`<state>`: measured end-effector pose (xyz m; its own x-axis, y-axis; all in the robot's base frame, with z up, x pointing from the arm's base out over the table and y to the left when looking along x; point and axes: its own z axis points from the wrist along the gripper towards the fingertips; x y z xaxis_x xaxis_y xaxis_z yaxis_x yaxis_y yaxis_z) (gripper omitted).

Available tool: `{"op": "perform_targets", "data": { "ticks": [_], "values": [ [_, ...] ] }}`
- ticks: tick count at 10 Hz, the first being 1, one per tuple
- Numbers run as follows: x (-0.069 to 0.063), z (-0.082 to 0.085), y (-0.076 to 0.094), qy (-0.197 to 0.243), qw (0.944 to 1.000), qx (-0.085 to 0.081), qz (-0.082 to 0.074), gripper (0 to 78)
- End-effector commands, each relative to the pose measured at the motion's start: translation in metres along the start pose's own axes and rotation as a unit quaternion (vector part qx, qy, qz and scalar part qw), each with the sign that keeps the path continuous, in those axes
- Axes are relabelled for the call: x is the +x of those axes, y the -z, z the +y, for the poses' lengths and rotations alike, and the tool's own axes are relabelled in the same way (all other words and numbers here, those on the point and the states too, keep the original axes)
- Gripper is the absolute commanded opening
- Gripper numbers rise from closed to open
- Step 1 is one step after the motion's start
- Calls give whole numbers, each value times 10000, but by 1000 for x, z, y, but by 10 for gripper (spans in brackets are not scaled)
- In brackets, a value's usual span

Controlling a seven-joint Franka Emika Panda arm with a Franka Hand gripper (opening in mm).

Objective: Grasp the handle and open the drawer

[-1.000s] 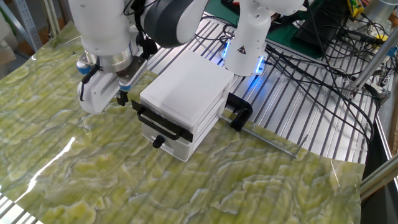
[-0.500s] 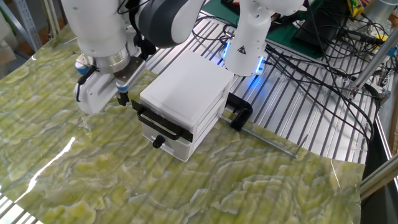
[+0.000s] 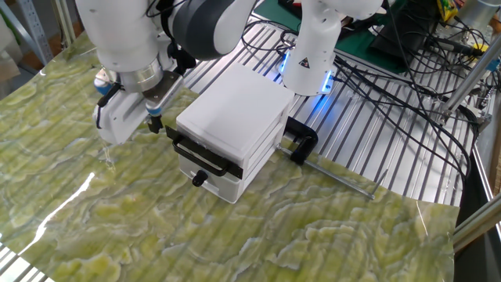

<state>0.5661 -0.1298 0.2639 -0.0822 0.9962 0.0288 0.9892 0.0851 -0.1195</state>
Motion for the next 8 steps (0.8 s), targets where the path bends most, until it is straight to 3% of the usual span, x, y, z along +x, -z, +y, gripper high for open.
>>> {"op": "perform_targets", "data": {
  "ticks": [1,3,6,8],
  "values": [
    [0,0,1,772,9965,-36,308,0],
    [0,0,1,705,9974,-15,134,0],
    [-2,-1,3,501,9985,49,192,0],
    [-13,-8,-2,581,9982,85,72,0]
  ]
}}
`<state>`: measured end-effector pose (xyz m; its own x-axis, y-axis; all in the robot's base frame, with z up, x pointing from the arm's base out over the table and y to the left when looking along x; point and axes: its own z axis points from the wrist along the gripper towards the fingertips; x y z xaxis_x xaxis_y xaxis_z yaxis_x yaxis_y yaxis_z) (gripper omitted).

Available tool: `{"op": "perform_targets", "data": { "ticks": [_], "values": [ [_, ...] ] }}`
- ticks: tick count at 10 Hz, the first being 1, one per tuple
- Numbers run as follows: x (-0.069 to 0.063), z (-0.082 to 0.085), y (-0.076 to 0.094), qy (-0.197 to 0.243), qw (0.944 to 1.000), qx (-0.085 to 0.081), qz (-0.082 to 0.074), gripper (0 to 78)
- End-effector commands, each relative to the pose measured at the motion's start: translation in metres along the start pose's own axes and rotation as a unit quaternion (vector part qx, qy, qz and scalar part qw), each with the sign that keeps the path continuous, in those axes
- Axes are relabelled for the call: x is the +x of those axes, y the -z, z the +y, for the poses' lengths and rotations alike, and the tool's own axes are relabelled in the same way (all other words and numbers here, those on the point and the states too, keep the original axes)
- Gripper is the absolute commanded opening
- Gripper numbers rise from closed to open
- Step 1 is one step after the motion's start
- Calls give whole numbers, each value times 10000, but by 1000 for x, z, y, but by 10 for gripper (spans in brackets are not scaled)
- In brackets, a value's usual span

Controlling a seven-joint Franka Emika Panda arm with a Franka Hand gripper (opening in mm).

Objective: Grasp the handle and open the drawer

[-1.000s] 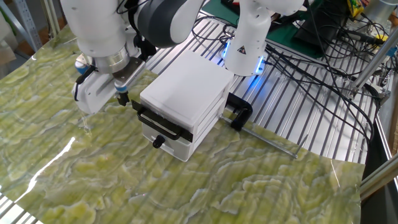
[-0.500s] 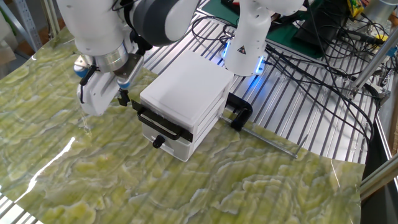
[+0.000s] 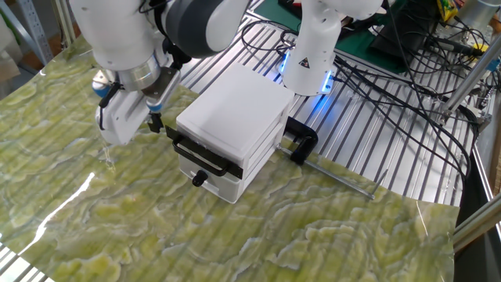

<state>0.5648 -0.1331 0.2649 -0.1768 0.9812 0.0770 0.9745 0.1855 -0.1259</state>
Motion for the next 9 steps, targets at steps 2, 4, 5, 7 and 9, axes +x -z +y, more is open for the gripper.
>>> {"op": "perform_targets", "data": {
  "ticks": [2,4,5,7,9],
  "values": [
    [-14,-10,-5,-19,9998,52,-201,0],
    [-13,-11,-6,-281,9994,59,-206,0],
    [-10,-16,-7,-287,9993,62,-227,0],
    [-8,-23,-11,-289,9993,60,-235,0],
    [-7,-29,-18,-370,9990,39,-236,0]
  ]
}}
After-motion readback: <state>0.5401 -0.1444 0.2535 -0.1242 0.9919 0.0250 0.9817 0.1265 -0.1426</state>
